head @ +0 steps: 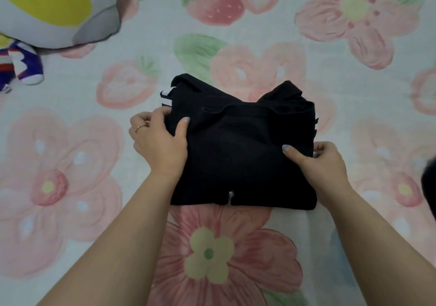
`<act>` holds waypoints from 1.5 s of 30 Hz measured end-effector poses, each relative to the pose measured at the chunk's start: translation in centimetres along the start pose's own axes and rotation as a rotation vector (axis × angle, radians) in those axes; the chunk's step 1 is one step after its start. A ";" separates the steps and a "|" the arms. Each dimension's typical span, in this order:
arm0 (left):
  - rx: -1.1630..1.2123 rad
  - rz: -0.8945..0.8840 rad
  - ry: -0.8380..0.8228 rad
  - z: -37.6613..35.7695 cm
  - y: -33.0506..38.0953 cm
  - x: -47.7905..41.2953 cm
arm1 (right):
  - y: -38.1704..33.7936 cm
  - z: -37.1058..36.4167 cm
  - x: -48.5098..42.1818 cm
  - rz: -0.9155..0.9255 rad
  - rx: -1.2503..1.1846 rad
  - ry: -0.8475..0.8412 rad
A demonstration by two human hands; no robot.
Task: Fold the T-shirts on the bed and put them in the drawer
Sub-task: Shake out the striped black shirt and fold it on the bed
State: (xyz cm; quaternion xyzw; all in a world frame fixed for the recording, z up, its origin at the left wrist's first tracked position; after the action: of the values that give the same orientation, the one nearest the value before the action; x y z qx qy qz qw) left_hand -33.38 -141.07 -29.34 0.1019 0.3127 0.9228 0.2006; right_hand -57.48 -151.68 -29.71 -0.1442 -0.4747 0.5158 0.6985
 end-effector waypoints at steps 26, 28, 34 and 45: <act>-0.086 -0.171 0.003 2.6 1.7 -3.5 | -6.1 1.7 -3.3 0.346 0.176 0.139; -0.132 -0.469 0.068 2.5 2.8 0.2 | -5.4 1.4 -1.7 0.335 0.080 0.243; -0.542 -0.543 -0.525 -1.5 0.3 9.5 | 0.4 -0.1 1.8 -0.121 -0.047 0.011; 0.903 0.062 -0.809 5.6 9.6 12.9 | -7.9 2.2 12.6 0.598 -0.140 -0.415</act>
State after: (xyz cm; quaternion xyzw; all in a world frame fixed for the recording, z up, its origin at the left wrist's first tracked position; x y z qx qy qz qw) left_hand -46.15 -139.43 -18.14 0.5286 0.5692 0.5924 0.2134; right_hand -54.44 -144.91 -16.63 -0.2165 -0.5771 0.6816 0.3943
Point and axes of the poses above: each hand's wrist, its own x-axis away from the middle knuckle, its own z-axis out of the back of the hand, y = z × x, the point moved 2 cm from there along -x, towards the middle knuckle, and after that the axes turned 4 degrees about -x, right-handed, at the moved point
